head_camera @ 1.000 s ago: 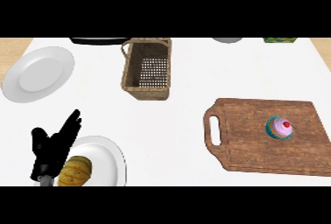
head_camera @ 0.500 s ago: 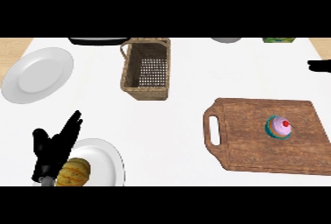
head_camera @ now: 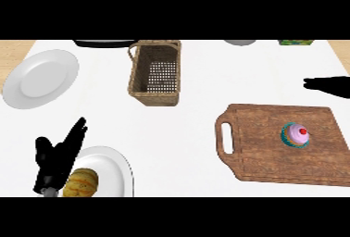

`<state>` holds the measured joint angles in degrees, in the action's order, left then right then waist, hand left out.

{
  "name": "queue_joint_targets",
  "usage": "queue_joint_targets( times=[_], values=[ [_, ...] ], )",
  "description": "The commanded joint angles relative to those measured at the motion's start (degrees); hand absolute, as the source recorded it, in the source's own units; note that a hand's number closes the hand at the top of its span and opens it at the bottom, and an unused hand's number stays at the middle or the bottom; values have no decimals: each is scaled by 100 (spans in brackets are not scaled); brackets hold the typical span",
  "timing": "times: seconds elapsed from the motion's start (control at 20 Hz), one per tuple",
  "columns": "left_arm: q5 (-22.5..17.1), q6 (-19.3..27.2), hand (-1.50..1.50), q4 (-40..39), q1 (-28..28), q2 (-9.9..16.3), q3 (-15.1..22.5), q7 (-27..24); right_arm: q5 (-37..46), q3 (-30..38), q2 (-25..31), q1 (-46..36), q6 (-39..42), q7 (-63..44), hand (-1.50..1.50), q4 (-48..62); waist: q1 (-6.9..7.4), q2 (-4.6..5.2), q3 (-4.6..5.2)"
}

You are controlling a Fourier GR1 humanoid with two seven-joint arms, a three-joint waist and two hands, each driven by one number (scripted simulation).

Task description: Pick the cupcake from the cutting board and place it in the basket

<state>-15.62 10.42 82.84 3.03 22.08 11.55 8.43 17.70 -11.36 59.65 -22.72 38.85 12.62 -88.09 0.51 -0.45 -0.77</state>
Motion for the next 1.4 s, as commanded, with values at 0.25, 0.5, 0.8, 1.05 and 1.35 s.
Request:
queue_joint_targets(
  times=[0.25, 0.5, 0.8, 1.05, 1.35],
  values=[
    [-20, -40, 0, -453, 196, -165, 5, 422, 714, -98, -412, 204, -527, 514, -150, 395, -6, 65, 76],
    [143, -33, 0, -191, 456, -142, 68, 400, 927, -188, -723, 255, -605, 501, -150, 480, 11, 53, 75],
    [227, 19, 0, -402, 441, -381, 99, 307, 1229, -366, -1182, 231, -817, 314, -150, 458, 1, 56, 78],
    [120, -280, 0, -526, 171, -139, -137, 461, 1672, -527, -1163, 295, -891, 437, -150, 699, -42, 62, 79],
    [254, -168, 0, -199, 533, -208, -80, 469, 1907, -551, -1254, 133, -729, 368, -150, 930, 13, 51, 77]
  ],
)
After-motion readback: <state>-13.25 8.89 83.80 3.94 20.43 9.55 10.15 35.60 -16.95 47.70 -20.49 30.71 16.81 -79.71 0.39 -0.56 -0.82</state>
